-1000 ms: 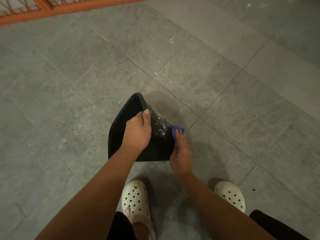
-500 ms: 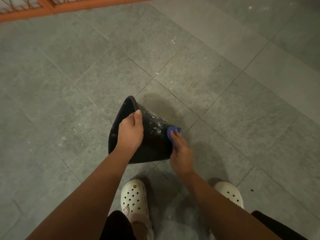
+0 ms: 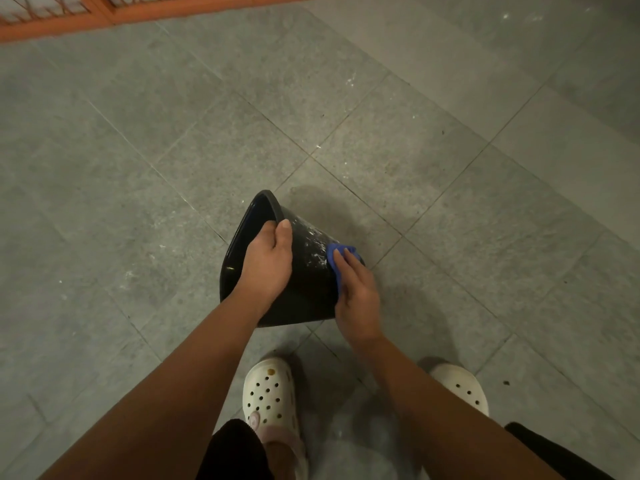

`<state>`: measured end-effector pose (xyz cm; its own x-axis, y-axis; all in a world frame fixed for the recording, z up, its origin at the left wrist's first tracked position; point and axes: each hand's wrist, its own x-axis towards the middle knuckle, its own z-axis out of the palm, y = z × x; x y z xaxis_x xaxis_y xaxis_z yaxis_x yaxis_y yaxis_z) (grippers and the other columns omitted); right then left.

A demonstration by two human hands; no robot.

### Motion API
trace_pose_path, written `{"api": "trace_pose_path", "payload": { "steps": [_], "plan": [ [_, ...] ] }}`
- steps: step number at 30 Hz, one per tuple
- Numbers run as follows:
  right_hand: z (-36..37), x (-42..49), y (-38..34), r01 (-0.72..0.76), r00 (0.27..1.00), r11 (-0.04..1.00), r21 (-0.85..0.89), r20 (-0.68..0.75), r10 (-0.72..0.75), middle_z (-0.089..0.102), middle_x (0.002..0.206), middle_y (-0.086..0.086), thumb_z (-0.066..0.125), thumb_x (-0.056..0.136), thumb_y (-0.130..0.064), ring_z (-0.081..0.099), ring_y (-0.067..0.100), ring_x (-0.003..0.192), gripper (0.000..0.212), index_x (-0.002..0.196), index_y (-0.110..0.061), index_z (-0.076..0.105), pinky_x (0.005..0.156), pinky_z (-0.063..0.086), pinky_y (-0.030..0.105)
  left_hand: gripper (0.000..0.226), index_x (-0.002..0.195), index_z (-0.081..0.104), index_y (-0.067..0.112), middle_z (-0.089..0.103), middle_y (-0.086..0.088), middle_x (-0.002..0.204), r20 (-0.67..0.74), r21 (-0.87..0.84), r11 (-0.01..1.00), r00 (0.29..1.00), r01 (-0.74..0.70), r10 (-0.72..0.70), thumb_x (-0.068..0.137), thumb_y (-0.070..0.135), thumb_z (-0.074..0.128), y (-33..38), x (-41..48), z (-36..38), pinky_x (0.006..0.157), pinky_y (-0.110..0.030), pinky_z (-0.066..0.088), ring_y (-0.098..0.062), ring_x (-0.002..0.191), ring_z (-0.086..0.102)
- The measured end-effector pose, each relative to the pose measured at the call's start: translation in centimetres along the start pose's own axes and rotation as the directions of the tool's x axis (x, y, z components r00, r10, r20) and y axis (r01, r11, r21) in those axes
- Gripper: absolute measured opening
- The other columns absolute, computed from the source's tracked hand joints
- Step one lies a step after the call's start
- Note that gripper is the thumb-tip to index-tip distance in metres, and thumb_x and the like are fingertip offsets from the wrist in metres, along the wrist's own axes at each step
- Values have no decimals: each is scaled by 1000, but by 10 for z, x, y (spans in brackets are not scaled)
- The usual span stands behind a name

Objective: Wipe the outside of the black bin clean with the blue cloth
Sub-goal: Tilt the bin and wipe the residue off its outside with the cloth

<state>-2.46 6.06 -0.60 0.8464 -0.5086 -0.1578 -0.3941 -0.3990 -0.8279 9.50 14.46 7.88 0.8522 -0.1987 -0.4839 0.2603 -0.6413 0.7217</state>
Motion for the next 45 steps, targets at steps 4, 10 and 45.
{"api": "trace_pose_path", "payload": {
  "steps": [4, 10, 45],
  "plan": [
    [-6, 8, 20, -124, 984, 990, -63, 119, 130, 32, 148, 9, 46, 88, 5, 28, 23, 136, 58, 141, -15, 34, 114, 17, 27, 27, 107, 54, 23, 59, 5, 99, 58, -17, 998, 997, 60, -59, 101, 40, 33, 2, -2, -7, 77, -28, 41, -6, 92, 54],
    [-2, -20, 10, -91, 995, 996, -15, 47, 92, 43, 140, 14, 52, 84, 10, 42, 29, 125, 54, 133, -12, 46, 109, 32, 35, 31, 92, 60, 9, 57, -8, 79, -51, -94, 966, 968, 240, -245, 100, 31, 39, 13, 5, -5, 68, -31, 43, -20, 78, 56],
    [0, 17, -17, 126, 988, 989, -71, 97, -119, 21, 153, 9, 51, 82, 14, 10, 27, 143, 71, 142, -14, 25, 117, 16, 40, 35, 129, 52, 33, 62, 8, 101, -83, -91, 994, 995, 54, -62, 102, 28, 32, 18, -6, 2, 96, -47, 49, -16, 103, 60]
  ]
}}
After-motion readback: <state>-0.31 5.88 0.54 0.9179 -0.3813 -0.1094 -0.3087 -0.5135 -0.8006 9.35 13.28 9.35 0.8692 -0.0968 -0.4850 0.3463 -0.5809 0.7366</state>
